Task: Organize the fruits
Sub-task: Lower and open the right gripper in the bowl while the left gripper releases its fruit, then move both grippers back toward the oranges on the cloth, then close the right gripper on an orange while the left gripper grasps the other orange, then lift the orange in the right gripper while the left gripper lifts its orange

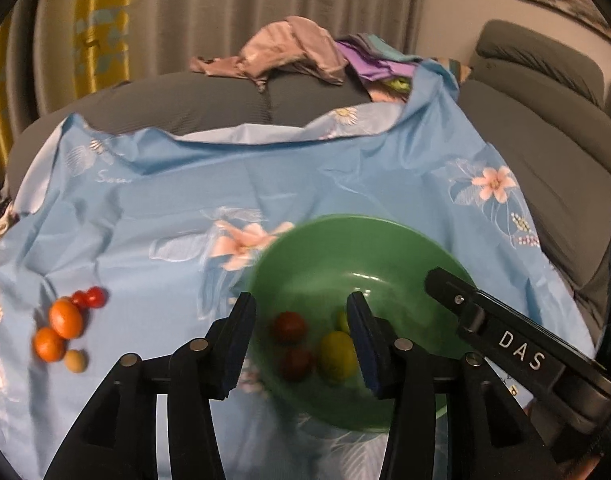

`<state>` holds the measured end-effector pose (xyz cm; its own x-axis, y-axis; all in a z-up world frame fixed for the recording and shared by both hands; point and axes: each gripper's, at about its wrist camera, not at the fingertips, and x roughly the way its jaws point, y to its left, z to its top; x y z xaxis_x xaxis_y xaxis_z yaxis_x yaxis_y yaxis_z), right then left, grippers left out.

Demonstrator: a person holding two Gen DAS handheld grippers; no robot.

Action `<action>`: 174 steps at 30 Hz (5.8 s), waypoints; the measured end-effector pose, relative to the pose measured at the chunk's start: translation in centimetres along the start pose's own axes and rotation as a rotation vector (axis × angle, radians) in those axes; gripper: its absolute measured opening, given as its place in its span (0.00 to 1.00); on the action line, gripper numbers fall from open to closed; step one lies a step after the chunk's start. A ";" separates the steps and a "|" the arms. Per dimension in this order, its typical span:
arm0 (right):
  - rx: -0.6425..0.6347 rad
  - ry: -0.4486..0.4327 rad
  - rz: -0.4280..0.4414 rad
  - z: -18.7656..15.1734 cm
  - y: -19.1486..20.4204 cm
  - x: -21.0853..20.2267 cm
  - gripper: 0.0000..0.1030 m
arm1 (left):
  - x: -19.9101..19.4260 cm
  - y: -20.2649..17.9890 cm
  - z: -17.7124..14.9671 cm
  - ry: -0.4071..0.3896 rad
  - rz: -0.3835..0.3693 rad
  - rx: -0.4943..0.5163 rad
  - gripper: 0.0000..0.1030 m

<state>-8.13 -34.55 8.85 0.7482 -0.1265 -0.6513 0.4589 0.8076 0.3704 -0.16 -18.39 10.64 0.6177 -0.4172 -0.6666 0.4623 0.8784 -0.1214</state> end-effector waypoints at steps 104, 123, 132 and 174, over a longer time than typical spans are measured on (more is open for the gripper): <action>-0.375 0.450 0.194 -9.3 19.4 12.3 0.44 | 4.5 23.5 -3.3 0.198 0.440 -0.420 0.60; -0.369 0.450 0.206 -9.0 18.9 12.2 0.43 | 1.6 25.5 -3.6 0.137 0.232 -0.551 0.09; -0.356 0.450 0.207 -8.8 18.6 12.1 0.44 | 2.0 25.4 -3.4 0.189 0.280 -0.542 0.26; -0.340 0.430 0.246 -8.1 18.7 10.6 0.44 | 3.2 24.4 -3.7 0.264 0.486 -0.717 0.50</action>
<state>4.50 -16.16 3.46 0.5192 0.2752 -0.8092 0.0644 0.9315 0.3581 10.76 2.56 2.82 0.4341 0.0269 -0.9005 -0.3730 0.9152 -0.1525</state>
